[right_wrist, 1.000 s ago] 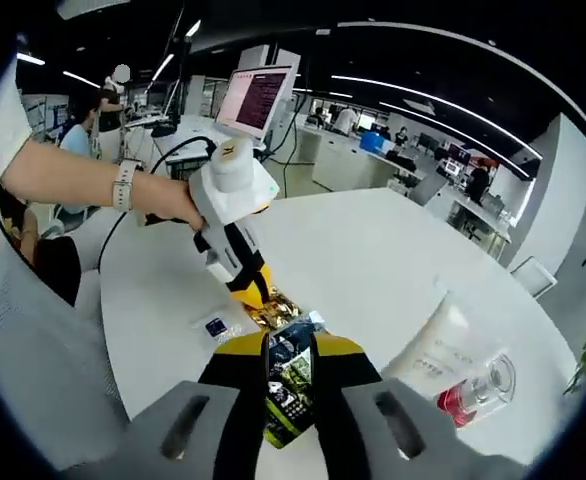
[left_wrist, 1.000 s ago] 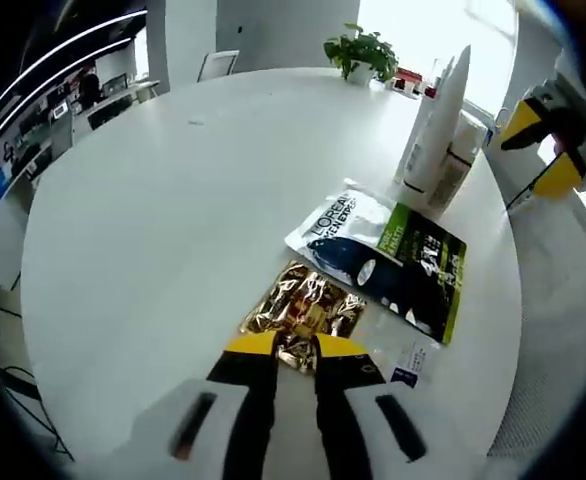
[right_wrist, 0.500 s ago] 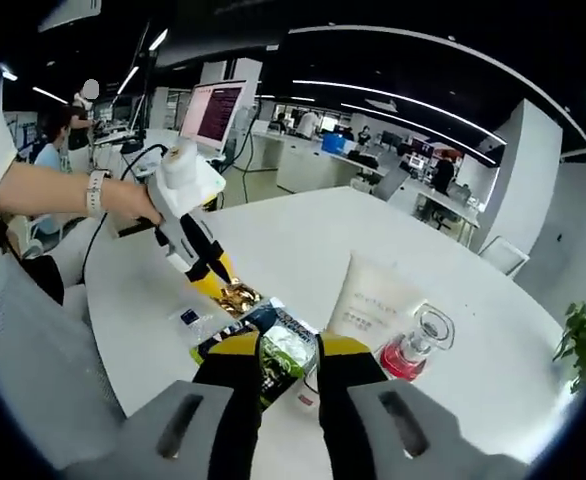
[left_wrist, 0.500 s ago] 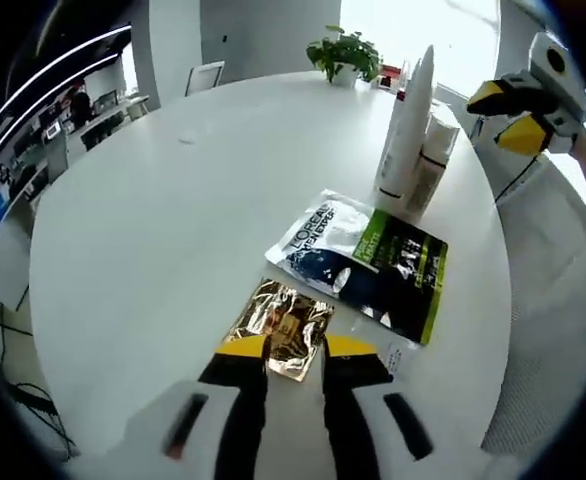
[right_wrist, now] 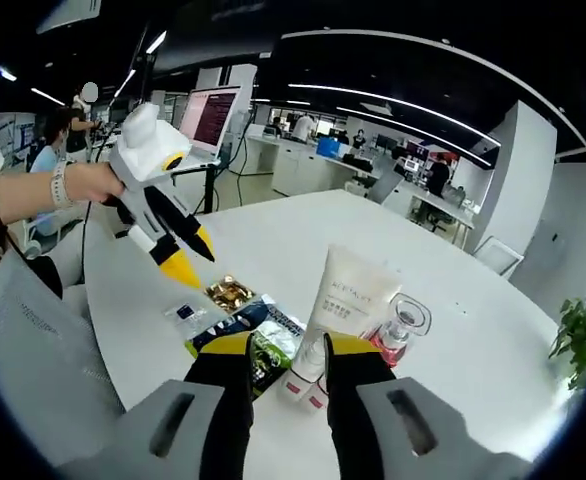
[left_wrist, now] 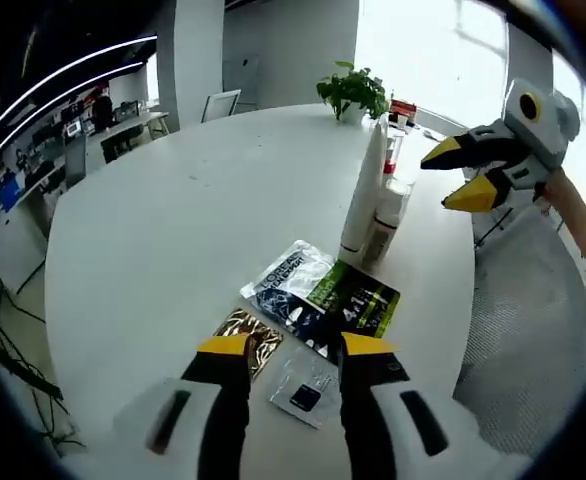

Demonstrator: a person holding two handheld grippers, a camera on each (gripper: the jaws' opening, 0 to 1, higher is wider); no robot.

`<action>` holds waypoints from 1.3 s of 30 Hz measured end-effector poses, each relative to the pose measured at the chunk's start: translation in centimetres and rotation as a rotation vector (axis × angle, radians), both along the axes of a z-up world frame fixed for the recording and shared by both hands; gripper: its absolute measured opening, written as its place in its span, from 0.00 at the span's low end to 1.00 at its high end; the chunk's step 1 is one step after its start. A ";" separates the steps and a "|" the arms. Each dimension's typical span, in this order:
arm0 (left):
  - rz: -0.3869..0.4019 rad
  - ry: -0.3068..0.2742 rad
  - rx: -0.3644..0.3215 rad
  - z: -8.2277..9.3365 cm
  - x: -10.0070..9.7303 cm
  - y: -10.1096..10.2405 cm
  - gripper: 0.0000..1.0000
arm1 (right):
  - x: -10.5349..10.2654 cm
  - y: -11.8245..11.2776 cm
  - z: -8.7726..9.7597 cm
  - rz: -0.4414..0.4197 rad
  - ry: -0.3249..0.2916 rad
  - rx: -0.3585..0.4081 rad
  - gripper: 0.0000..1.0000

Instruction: Arrange the skincare products in the storage area until every visible bottle or jar stands upright without overlapping.

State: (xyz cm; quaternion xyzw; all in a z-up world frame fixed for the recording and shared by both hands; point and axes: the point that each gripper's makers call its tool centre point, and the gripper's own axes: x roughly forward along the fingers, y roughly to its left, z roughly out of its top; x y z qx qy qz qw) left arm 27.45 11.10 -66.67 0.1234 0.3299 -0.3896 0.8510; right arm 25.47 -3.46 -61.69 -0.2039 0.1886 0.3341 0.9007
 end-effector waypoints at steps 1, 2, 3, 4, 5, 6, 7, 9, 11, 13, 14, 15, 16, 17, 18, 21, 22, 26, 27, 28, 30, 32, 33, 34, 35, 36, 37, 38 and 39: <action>0.002 -0.017 0.006 0.5 -0.1 0.0 0.36 | -0.2 -0.1 0.0 0.000 0.012 0.008 0.32; 0.003 -0.026 0.014 0.7 -0.3 0.0 0.37 | -0.3 -0.2 -0.1 0.001 0.019 0.010 0.33; 0.007 -0.031 0.017 0.8 -0.4 0.1 0.38 | -0.4 -0.4 -0.2 -0.005 0.026 0.014 0.34; 0.015 -0.033 0.020 0.9 -0.7 0.1 0.39 | -0.5 -0.5 -0.2 -0.006 0.026 0.015 0.36; 0.017 -0.034 0.020 1.0 -0.9 0.0 0.41 | -0.7 -0.6 -0.2 -0.007 0.027 0.010 0.38; 0.019 -0.039 0.019 1.1 -1.3 -0.1 0.43 | -0.8 -0.7 -0.2 -0.008 0.030 0.009 0.39; 0.020 -0.041 0.019 1.2 -1.6 -0.1 0.46 | -1.0 -0.9 -0.2 -0.011 0.032 0.010 0.41; 0.033 -0.045 0.022 1.3 -1.9 -0.1 0.49 | -1.0 -1.2 -0.1 -0.016 0.032 0.011 0.45; 0.045 -0.051 0.017 1.6 -2.3 -0.2 0.50 | -1.2 -1.5 0.0 -0.019 0.036 0.015 0.48; 0.057 -0.055 0.005 2.0 -2.6 -0.3 0.52 | -1.4 -1.6 -0.1 -0.020 0.049 0.019 0.51; 0.061 -0.058 0.001 2.1 -2.7 -0.3 0.54 | -1.3 -1.7 -0.1 -0.020 0.052 0.022 0.53; 0.068 -0.062 -0.006 2.5 -3.0 -0.4 0.55 | -1.3 -1.8 -0.1 -0.020 0.052 0.021 0.56; 0.074 -0.065 -0.011 2.6 -3.1 -0.4 0.55 | -1.4 -1.8 -0.2 -0.021 0.060 0.019 0.59; 0.088 -0.067 -0.021 2.8 -2.9 0.0 0.56 | -1.5 -1.9 -0.1 -0.023 0.061 0.020 0.61; 0.090 -0.069 -0.021 2.9 -3.0 0.1 0.57 | -1.5 -2.0 0.0 -0.024 0.060 0.023 0.62; 0.108 -0.071 -0.014 3.0 -3.4 0.5 0.61 | -1.8 -2.3 0.0 -0.027 0.079 0.040 0.69; 0.111 -0.068 -0.010 2.9 -3.6 0.6 0.62 | -2.0 -2.3 -0.1 -0.025 0.087 0.040 0.70; 0.117 -0.044 -0.001 2.3 -4.5 0.9 0.70 | -2.4 -2.5 -0.4 -0.025 0.098 0.036 0.74; 0.117 -0.044 -0.001 2.2 -4.7 0.9 0.70 | -2.5 -2.6 -0.5 -0.025 0.107 0.039 0.77; 0.117 -0.042 -0.001 2.2 -4.9 0.8 0.71 | -2.7 -2.6 -0.6 -0.028 0.111 0.039 0.78; 0.117 -0.038 0.000 2.2 -5.3 0.8 0.73 | -3.0 -2.8 -0.6 -0.030 0.112 0.030 0.80; 0.127 -0.040 -0.002 2.3 -5.6 0.9 0.76 | -3.2 -2.9 -0.7 -0.030 0.117 0.028 0.83; 0.132 -0.045 -0.006 2.5 -5.8 0.9 0.76 | -3.2 -3.0 -0.6 -0.031 0.117 0.030 0.84; 0.136 -0.046 -0.009 2.6 -5.8 0.9 0.77 | -3.3 -3.1 -0.6 -0.028 0.116 0.031 0.85; 0.135 -0.045 -0.012 2.6 -6.0 0.9 0.78 | -3.4 -3.1 -0.6 -0.030 0.117 0.030 0.87; 0.134 -0.045 -0.013 2.7 -6.1 0.9 0.79 | -3.4 -3.2 -0.6 -0.035 0.121 0.027 0.88; 0.140 -0.043 -0.015 2.7 -6.3 0.8 0.81 | -3.4 -3.3 -0.6 -0.040 0.116 0.029 0.88; 0.140 -0.043 -0.015 2.7 -6.4 0.8 0.82 | -3.4 -3.3 -0.6 -0.040 0.114 0.028 0.89; 0.135 -0.047 -0.014 2.8 -6.6 0.7 0.84 | -3.4 -3.4 -0.6 -0.040 0.116 0.026 0.91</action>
